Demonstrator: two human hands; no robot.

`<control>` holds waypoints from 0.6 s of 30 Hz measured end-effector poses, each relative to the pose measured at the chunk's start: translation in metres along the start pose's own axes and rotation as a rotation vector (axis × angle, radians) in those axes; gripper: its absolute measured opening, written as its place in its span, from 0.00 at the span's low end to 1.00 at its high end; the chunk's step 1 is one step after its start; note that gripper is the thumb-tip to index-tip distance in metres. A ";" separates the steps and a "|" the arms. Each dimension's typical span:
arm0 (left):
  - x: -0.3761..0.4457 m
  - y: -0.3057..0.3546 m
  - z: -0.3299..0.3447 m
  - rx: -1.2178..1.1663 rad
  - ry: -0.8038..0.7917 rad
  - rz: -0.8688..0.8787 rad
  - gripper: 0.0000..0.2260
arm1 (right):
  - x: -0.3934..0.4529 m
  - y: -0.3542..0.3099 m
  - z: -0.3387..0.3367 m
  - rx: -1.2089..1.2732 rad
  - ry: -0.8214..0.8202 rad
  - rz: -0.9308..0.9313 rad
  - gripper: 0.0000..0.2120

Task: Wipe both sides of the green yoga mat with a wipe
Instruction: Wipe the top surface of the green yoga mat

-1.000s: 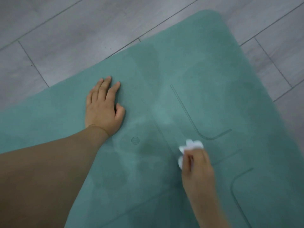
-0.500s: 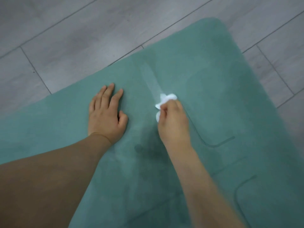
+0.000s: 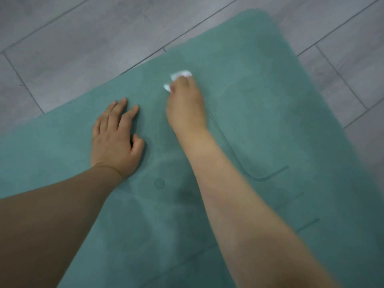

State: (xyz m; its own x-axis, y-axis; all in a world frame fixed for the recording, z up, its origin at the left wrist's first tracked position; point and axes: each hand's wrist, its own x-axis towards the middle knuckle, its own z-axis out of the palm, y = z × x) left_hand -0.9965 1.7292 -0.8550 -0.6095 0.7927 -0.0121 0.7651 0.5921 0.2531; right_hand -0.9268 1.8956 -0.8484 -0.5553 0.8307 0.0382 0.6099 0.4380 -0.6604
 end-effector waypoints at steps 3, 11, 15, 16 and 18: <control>0.000 0.002 0.000 0.014 0.000 0.000 0.30 | 0.057 -0.015 0.009 -0.122 -0.218 -0.190 0.09; 0.001 0.003 0.000 0.036 0.004 0.014 0.30 | -0.114 0.076 -0.090 0.019 0.075 0.240 0.07; 0.000 0.002 0.001 0.027 0.005 0.008 0.30 | -0.198 0.086 -0.128 -0.018 0.196 0.486 0.06; 0.001 0.002 0.001 0.024 0.003 0.008 0.30 | -0.195 0.081 -0.120 -0.001 0.227 0.516 0.05; 0.000 0.002 0.001 0.029 0.009 0.005 0.30 | -0.158 0.062 -0.098 0.053 0.232 0.460 0.06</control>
State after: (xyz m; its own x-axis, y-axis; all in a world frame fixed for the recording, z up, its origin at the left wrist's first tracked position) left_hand -0.9952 1.7308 -0.8558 -0.6075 0.7943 -0.0026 0.7736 0.5924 0.2250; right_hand -0.7456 1.8253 -0.8216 -0.0927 0.9903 -0.1036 0.7284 -0.0035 -0.6852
